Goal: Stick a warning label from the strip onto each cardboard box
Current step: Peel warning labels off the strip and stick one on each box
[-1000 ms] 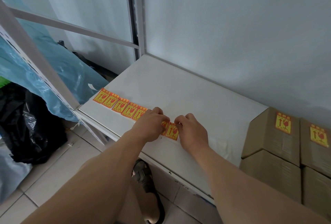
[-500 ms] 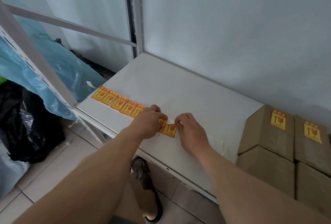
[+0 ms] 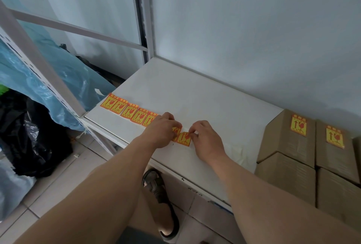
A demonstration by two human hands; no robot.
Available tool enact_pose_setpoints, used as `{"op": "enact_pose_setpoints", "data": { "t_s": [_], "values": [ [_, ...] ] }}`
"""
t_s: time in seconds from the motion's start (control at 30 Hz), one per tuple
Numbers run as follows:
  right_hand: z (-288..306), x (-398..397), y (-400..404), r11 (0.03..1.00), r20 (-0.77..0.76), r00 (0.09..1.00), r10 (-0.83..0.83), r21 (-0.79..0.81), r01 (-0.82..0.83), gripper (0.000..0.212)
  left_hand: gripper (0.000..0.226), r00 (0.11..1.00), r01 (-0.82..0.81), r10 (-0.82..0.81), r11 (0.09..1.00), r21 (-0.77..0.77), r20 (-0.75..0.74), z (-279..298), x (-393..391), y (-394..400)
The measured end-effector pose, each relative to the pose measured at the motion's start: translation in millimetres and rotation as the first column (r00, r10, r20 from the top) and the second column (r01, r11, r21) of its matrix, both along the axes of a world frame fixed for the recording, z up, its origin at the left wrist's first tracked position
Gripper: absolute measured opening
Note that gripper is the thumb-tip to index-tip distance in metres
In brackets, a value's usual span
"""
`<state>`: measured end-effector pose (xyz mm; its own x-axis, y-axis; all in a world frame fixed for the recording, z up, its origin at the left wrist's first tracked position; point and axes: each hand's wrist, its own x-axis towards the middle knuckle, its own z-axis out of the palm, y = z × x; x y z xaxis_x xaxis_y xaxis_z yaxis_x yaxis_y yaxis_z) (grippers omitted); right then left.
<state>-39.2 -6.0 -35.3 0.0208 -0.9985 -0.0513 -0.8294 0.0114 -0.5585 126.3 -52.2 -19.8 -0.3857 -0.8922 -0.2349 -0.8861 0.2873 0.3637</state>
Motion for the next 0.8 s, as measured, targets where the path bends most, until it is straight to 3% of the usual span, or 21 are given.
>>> {"op": "enact_pose_setpoints", "data": {
  "t_s": [0.27, 0.37, 0.47, 0.53, 0.8],
  "values": [
    [17, -19, 9, 0.978, 0.234, 0.956, -0.175, 0.157, 0.14, 0.01, 0.036, 0.999, 0.007, -0.008, 1.0, 0.029, 0.045, 0, -1, -1],
    [30, -33, 14, 0.985, 0.126, 0.983, -0.13, 0.129, 0.114, 0.013, 0.038, 0.995, 0.039, -0.039, 0.999, -0.001, 0.093, 5, -3, 3],
    [49, -49, 20, 0.99, -0.056, 0.998, -0.001, 0.142, 0.009, 0.016, 0.04, 0.963, 0.154, -0.129, 0.984, -0.087, 0.237, 15, -11, 12],
    [66, -60, 25, 0.988, -0.092, 0.994, 0.06, 0.148, -0.046, 0.015, 0.039, 0.94, 0.232, -0.177, 0.959, -0.165, 0.293, 26, -22, 19],
    [139, -155, 66, 0.995, -0.222, 0.974, 0.044, 0.097, -0.022, 0.016, 0.045, 0.862, 0.499, -0.42, 0.803, -0.325, 0.285, 88, -118, 34]
  ]
}}
